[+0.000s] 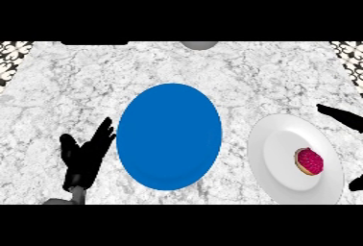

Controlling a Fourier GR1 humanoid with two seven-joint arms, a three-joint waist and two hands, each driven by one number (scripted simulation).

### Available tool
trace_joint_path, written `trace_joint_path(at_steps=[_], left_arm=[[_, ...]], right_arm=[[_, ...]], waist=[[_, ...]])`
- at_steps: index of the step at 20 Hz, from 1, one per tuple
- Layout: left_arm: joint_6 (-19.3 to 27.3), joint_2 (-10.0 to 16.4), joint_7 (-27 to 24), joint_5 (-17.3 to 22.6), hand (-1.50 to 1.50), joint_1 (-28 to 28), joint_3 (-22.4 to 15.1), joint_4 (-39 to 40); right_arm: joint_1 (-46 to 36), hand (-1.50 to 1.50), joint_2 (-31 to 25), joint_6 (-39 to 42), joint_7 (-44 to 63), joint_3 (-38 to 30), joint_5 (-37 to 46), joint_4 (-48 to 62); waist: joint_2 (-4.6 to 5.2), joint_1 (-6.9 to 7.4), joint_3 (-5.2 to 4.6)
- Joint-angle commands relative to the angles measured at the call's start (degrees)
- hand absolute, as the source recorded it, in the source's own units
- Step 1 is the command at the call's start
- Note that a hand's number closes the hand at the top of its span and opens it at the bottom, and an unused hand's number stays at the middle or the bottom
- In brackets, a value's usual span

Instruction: Pick the cupcake from the plate and place it in the plate

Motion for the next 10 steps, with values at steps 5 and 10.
trace_joint_path(at_steps=[5, 10], left_arm=[[-2.53, -1.54, -0.67, -0.43, 0.0, 2.31, 1.72, -0.13], [-1.76, -2.78, 0.27, -3.33, 0.0, 0.21, 1.81, 1.55]], right_arm=[[8.33, -1.5, 3.5, 2.17, 2.41, -2.69, 3.89, -9.49], [3.3, -1.5, 7.92, 1.6, 6.41, -1.98, 9.99, -8.09]], waist=[[0.04, -0.28, -0.09], [0.15, 0.05, -0.08]])
